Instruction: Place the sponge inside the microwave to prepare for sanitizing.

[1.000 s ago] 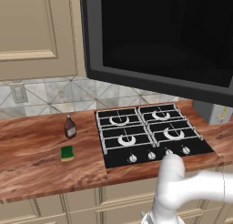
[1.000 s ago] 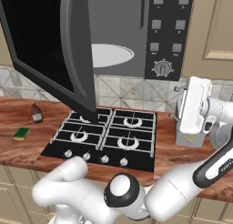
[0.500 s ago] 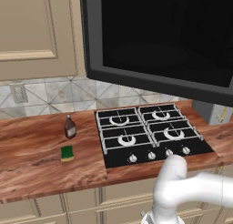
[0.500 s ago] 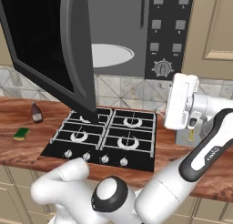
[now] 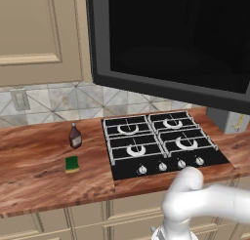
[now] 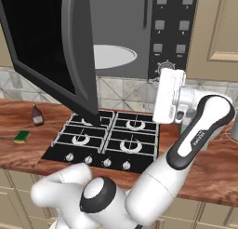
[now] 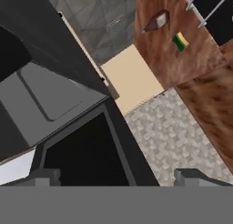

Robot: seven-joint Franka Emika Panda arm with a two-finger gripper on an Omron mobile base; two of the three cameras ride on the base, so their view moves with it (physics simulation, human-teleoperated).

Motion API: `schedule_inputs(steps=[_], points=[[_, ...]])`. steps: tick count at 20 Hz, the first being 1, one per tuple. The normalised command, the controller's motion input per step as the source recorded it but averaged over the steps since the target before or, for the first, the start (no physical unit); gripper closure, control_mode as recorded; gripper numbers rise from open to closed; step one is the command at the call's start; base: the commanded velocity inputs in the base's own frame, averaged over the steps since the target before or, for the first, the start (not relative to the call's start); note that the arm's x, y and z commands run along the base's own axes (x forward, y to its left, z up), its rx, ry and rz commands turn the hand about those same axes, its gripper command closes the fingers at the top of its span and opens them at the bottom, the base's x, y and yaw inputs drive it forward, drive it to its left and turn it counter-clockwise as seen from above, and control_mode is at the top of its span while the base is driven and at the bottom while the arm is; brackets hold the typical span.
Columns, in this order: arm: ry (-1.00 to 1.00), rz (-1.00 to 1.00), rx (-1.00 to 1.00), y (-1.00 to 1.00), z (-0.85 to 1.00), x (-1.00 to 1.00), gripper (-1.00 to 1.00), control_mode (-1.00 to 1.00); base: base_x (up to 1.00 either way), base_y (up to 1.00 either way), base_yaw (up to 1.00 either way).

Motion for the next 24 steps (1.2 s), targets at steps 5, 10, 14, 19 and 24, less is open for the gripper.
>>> schedule_inputs(steps=[5, 10, 14, 19, 24], points=[[0.0, -0.05, -0.03, 0.69, 0.38, -0.1, -1.0, -1.0, 0.0, 0.0, 0.0], [0.0, 0.0, 0.0, 0.67, 0.47, -0.25, -1.0, -1.0, 0.0, 0.0, 0.0], [0.0, 0.0, -0.03, 0.92, 0.19, -0.52, -1.0, -1.0, 0.0, 0.0, 0.0], [0.0, 0.04, -0.03, 1.0, 0.42, -0.76, -1.0, -1.0, 0.0, 0.0, 0.0], [0.07, 0.11, -0.02, 1.0, 0.51, -0.61, -1.0, -1.0, 0.0, 0.0, 0.0]])
